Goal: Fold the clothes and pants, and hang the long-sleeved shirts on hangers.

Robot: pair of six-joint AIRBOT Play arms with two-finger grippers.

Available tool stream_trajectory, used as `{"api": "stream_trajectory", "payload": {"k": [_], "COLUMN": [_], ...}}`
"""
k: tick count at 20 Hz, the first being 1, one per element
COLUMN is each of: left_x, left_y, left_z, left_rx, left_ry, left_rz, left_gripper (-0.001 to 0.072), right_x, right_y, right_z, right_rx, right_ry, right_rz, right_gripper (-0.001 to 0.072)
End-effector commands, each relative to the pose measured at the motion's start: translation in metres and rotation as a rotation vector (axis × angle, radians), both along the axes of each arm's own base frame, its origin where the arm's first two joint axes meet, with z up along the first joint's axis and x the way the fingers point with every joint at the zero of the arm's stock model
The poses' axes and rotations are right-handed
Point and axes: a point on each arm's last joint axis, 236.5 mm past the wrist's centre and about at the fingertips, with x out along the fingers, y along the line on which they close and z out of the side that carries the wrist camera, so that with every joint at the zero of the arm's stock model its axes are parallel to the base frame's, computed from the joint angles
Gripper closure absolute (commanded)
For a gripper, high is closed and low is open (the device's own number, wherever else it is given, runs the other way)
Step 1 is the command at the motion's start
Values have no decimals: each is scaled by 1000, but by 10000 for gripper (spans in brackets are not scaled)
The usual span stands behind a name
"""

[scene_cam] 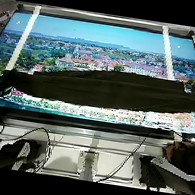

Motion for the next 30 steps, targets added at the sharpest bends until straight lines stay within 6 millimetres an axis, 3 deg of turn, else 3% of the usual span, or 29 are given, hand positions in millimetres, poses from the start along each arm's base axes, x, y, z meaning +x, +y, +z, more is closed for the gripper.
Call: {"api": "stream_trajectory", "payload": {"k": [1, 4, 9, 13, 17, 21, 24, 30], "left_x": [30, 35, 32, 24, 24, 31, 51, 68], "left_y": [11, 12, 13, 10, 11, 14, 21, 25], "left_z": [-25, -45, -33, -37, -38, -52, -61, -102], "left_rx": [28, 15, 39, 43, 43, 41, 34, -13], "left_ry": [15, 59, 38, 77, 78, 97, 54, 85], "left_rz": [-12, -11, -17, -32, -31, -30, -8, 24], "left_gripper": [688, 689, 689, 689, 689, 689, 689, 688], "right_x": [37, 44, 15, -12, -13, 1, 31, 82], "right_y": [-8, -9, -16, -4, -11, -15, -18, 6], "right_z": [-8, -22, -10, -26, -29, -50, -64, -110], "right_rx": [-58, -31, -112, -88, -109, -87, -87, -14], "right_ry": [-2, 39, 131, 264, 276, 281, 236, 216], "right_rz": [-58, -122, -105, -62, -72, -73, -85, -57], "right_gripper": [697, 698, 698, 698, 697, 698, 698, 698]}}
